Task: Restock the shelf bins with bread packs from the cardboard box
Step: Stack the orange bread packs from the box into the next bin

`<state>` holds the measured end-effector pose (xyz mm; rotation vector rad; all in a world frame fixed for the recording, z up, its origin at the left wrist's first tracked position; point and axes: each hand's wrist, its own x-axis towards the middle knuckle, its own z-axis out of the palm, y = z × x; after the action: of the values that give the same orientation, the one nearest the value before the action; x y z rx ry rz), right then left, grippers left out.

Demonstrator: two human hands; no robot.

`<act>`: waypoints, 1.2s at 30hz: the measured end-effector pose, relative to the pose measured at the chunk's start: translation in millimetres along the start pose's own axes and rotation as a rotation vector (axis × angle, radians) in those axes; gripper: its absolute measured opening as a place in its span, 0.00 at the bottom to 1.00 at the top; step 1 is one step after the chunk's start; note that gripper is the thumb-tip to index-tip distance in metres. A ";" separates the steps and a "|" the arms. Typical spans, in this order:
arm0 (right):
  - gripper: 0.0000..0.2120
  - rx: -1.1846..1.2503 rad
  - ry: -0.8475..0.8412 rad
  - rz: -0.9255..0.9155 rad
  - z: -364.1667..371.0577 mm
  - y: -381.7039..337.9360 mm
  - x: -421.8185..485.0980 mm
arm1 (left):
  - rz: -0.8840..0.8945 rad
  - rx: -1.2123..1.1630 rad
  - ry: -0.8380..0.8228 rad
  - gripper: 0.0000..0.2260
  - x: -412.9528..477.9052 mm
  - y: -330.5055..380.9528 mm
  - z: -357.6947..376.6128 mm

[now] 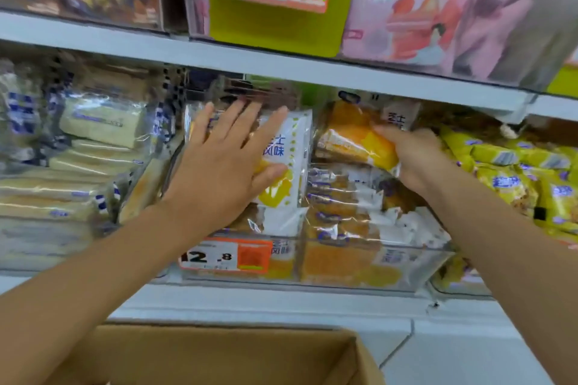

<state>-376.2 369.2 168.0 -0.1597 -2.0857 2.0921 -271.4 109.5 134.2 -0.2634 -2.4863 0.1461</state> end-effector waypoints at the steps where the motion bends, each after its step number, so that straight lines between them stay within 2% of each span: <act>1: 0.52 0.010 -0.006 -0.007 6.9 -0.9 11.3 | 0.000 0.007 0.007 0.30 -0.2 -0.5 0.5; 7: 0.45 -0.249 -0.078 -0.091 38.4 10.6 63.8 | 0.006 0.019 0.023 0.30 -2.1 0.3 0.2; 8: 0.46 -0.292 -0.096 -0.083 40.3 13.2 64.7 | 0.008 0.016 0.027 0.30 -2.0 0.3 0.1; 11: 0.65 -0.341 -0.111 -0.074 39.1 20.4 85.3 | 0.002 0.000 0.034 0.30 -2.4 0.3 0.4; 12: 0.67 -0.337 -0.099 -0.106 40.6 18.4 89.1 | 0.001 0.000 0.036 0.30 -2.6 -0.1 0.1; 15: 0.54 -0.367 -0.079 -0.203 48.9 10.0 76.7 | 0.007 -0.004 0.046 0.29 -3.0 0.1 -0.7; 18: 0.42 -0.397 -0.019 -0.227 52.8 15.9 70.2 | 0.001 -0.008 0.043 0.29 -3.1 0.4 -0.7; 19: 0.43 -0.420 0.009 -0.252 51.1 19.3 74.0 | 0.002 -0.008 0.044 0.29 -3.1 0.2 -0.5; 22: 0.57 -0.522 0.029 -0.336 51.8 22.0 69.0 | 0.007 -0.008 0.046 0.29 -3.6 0.3 0.2; 24: 0.62 -0.593 0.033 -0.438 53.1 25.6 68.7 | 0.007 -0.010 0.049 0.29 -3.1 0.7 0.3; 27: 0.57 -0.908 -0.108 -0.569 47.5 24.2 60.7 | 0.005 -0.012 0.049 0.29 -3.5 0.2 0.6; 29: 0.58 -1.133 -0.204 -0.654 44.9 13.8 54.2 | 0.006 -0.011 0.053 0.30 -3.3 -0.3 0.3; 32: 0.61 -1.292 -0.328 -0.684 50.1 9.2 68.7 | 0.007 -0.022 0.058 0.30 -2.8 -0.2 0.6; 33: 0.61 -1.317 -0.321 -0.682 52.8 10.3 73.0 | 0.008 -0.024 0.057 0.30 -2.8 -0.8 0.9; 36: 0.55 -1.313 -0.158 -0.753 55.6 16.9 75.1 | 0.009 -0.028 0.053 0.30 -3.8 -1.6 2.3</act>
<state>-461.8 330.2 155.5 0.5419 -2.6281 0.1793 -270.0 107.0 130.5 -0.2864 -2.4367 0.1069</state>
